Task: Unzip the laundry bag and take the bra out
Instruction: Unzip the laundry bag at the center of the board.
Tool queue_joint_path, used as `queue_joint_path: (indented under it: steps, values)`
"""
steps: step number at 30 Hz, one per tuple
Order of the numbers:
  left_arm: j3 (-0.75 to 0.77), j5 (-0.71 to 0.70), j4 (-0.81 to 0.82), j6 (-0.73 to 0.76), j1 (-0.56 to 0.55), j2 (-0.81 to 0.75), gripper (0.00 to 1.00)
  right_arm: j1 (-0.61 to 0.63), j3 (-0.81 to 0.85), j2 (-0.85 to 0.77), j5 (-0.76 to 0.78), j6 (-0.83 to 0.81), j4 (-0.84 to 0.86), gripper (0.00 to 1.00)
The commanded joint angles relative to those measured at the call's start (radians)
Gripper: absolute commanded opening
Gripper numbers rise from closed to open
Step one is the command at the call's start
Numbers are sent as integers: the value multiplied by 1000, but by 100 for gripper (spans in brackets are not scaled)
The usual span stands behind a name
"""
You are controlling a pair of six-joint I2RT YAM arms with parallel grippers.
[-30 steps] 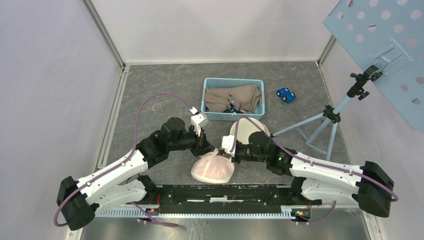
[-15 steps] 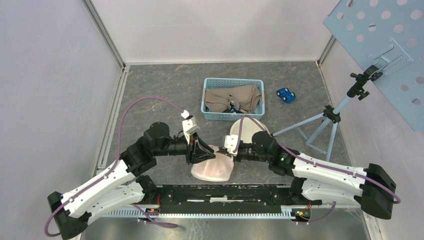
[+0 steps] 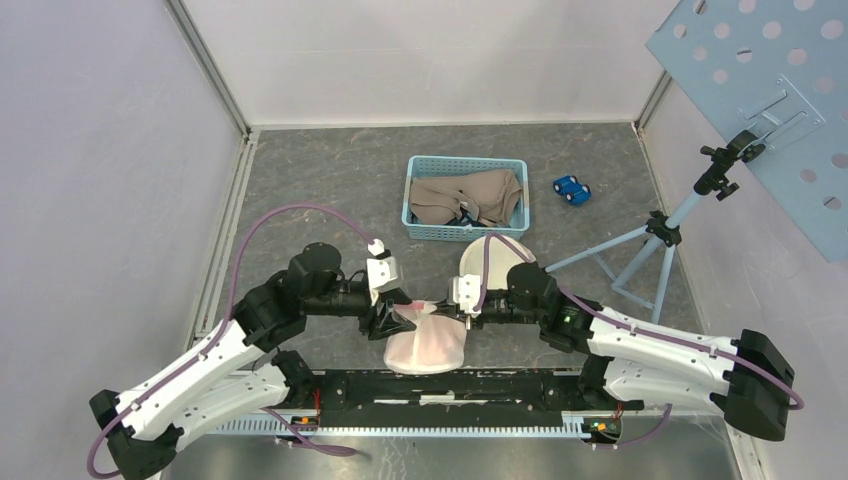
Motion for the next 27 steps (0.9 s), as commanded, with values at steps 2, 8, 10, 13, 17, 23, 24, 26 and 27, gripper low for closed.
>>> queue_joint_path:
  steps: [2, 8, 10, 13, 17, 23, 24, 26, 27]
  values:
    - [35, -9, -11, 146, 1, -23, 63, 2, 34, 10, -61, 21, 56, 0]
    - [30, -2, -1, 171, -21, 23, 71, 2, 40, 26, -83, 37, 69, 0]
    - [24, -10, -2, 185, -32, 34, 70, 1, 41, 25, -82, 38, 72, 0]
    - [17, -15, 10, 197, -43, 35, 66, 2, 44, 26, -83, 41, 72, 0]
    - [8, -23, 37, 190, -57, 34, 61, 1, 42, 30, -90, 49, 83, 0]
    - [-2, -48, 54, 186, -83, 47, 57, 2, 38, 27, -94, 52, 90, 0]
    - [-3, -53, 54, 188, -86, 49, 57, 1, 38, 27, -94, 52, 89, 0]
    - [-6, -58, 59, 189, -89, 51, 57, 2, 40, 27, -97, 51, 86, 0]
    - [-5, -58, 59, 189, -91, 53, 56, 1, 41, 27, -96, 50, 86, 0]
